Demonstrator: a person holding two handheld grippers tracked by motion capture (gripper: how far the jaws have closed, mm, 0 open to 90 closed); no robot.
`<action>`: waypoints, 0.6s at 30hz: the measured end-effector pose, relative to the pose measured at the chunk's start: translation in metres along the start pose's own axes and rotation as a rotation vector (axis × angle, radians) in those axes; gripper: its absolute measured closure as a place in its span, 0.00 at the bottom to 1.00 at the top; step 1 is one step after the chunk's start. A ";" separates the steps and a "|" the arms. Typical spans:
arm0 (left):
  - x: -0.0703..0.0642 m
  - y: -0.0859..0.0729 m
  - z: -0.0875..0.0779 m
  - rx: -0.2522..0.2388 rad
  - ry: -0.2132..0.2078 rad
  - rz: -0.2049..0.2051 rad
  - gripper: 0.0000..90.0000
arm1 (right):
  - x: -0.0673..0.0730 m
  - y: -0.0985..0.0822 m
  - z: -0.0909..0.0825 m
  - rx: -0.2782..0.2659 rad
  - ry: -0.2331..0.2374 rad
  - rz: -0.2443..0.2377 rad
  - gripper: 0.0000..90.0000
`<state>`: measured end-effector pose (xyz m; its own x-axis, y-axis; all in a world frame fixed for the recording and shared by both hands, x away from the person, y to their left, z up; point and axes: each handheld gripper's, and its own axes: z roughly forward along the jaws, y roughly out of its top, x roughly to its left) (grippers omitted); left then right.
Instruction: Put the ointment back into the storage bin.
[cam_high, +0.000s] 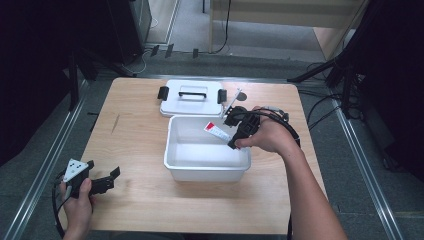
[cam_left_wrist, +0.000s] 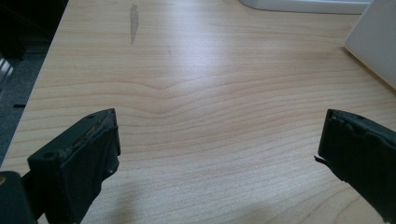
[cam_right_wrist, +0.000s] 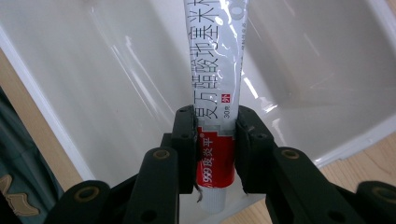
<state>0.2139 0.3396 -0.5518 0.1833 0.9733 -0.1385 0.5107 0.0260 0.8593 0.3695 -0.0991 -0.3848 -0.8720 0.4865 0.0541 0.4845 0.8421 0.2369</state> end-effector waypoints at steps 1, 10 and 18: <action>0.000 0.000 0.000 0.000 0.000 0.000 0.00 | 0.000 0.000 0.000 0.000 0.000 0.000 0.81; 0.000 0.000 0.000 0.000 0.001 0.002 0.00 | 0.002 -0.004 0.013 0.015 0.025 -0.023 0.81; 0.000 0.000 0.000 0.002 0.000 0.002 0.00 | 0.004 -0.005 0.026 0.050 0.041 -0.040 0.81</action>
<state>0.2138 0.3397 -0.5518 0.1844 0.9733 -0.1367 0.5118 0.0236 0.8588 0.3647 -0.0955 -0.4111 -0.8921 0.4435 0.0858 0.4517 0.8716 0.1907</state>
